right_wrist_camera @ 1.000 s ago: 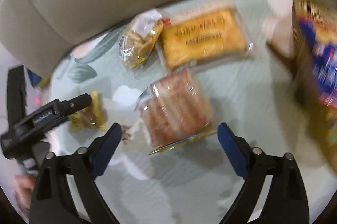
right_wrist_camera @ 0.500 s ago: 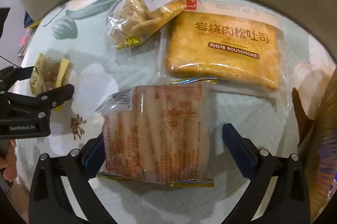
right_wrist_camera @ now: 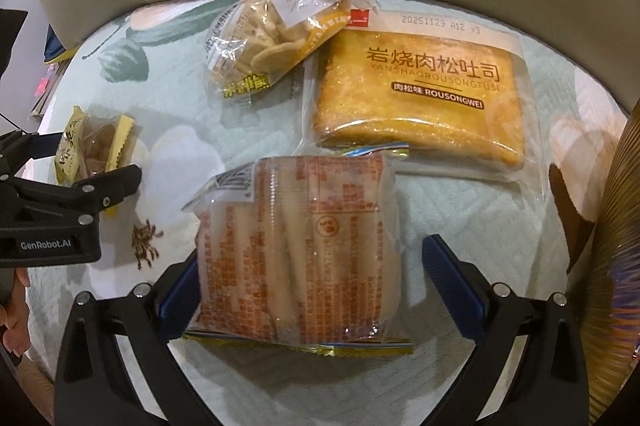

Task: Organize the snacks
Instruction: 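Carry the peanut bag and striped bread loaf into the gold bowl, release both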

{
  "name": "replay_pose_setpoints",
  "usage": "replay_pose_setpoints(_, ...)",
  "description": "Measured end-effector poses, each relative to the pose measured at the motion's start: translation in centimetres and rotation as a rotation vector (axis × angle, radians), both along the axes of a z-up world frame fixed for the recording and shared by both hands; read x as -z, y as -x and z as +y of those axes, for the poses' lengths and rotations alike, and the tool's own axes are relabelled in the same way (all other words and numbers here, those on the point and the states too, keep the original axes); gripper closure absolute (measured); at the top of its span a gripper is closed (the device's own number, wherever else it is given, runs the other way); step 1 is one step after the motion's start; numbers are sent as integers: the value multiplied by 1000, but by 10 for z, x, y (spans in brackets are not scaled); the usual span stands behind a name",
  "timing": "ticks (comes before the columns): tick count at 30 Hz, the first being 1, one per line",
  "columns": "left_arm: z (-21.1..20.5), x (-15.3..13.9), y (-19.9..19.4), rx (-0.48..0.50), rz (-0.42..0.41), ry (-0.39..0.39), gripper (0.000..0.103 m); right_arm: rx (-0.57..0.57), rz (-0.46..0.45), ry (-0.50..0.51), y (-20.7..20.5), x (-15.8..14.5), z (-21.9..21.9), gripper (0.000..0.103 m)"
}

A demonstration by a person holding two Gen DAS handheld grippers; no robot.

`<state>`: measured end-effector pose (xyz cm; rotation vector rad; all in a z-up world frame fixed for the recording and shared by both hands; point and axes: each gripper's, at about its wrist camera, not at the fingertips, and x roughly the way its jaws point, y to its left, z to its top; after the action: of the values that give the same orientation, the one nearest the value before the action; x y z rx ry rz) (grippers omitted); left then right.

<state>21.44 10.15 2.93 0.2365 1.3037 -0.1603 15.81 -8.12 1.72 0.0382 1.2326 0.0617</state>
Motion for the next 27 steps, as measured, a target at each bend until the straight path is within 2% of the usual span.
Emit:
replay_pose_setpoints(12,-1,1,3,-17,-25,-26,3,28,12,-3,-4,-1,-3,5)
replay_pose_setpoints(20,4,-1,14,-37,-39,5,3,47,3,-5,-7,-2,-5,5)
replay_pose_setpoints(21,4,-2,17,-33,-52,17,5,47,1,-7,-7,-2,-4,5)
replay_pose_setpoints(23,6,-5,28,-33,-99,54,17,54,-18,-14,-6,-2,-5,5)
replay_pose_setpoints(24,7,-6,33,-31,-109,63,26,69,-29,-16,-5,-3,-6,5)
replay_pose_setpoints(26,4,-9,41,-34,-127,58,30,78,-47,-30,-3,-8,-4,17)
replay_pose_setpoints(27,4,-10,45,-43,-133,63,31,79,-63,-31,-2,-15,-3,34)
